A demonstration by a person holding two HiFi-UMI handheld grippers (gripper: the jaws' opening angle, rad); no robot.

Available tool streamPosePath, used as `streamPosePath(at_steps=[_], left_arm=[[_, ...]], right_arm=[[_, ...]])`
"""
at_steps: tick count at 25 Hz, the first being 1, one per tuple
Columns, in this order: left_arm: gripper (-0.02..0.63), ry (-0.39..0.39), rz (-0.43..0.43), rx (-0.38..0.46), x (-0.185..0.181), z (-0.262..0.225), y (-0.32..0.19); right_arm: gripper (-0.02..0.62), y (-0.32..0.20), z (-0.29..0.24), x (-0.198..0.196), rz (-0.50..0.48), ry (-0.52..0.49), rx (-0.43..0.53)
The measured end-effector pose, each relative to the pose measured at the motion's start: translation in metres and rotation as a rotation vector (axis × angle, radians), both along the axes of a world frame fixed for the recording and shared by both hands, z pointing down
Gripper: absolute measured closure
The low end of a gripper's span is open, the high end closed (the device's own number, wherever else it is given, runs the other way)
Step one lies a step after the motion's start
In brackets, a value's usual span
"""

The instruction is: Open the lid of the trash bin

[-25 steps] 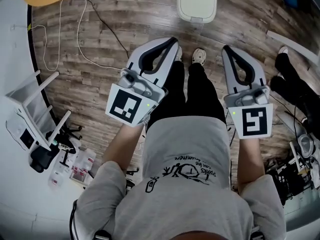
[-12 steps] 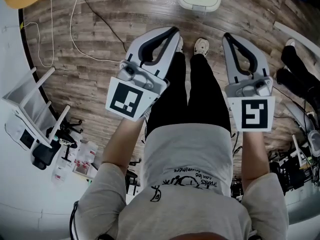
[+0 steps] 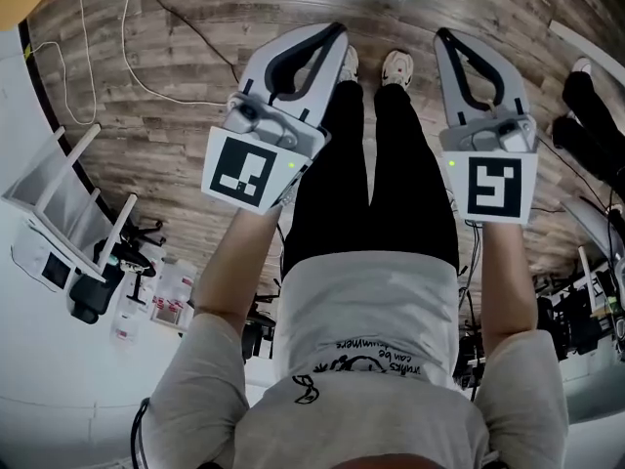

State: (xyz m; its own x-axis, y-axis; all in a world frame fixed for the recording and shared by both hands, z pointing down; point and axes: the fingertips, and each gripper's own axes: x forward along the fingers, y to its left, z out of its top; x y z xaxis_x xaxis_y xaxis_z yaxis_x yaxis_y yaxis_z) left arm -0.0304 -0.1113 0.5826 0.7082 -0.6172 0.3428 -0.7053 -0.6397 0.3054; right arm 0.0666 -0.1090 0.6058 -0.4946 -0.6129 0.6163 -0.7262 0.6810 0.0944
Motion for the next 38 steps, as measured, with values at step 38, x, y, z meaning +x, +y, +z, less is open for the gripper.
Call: streamPosePath(at_steps=[38], left_arm=[[0.586,-0.107,0.024,-0.052,0.015,0.153,-0.014]], right_arm=[[0.588,-0.013,0.211,-0.009,-0.191,0.283,-0.013]])
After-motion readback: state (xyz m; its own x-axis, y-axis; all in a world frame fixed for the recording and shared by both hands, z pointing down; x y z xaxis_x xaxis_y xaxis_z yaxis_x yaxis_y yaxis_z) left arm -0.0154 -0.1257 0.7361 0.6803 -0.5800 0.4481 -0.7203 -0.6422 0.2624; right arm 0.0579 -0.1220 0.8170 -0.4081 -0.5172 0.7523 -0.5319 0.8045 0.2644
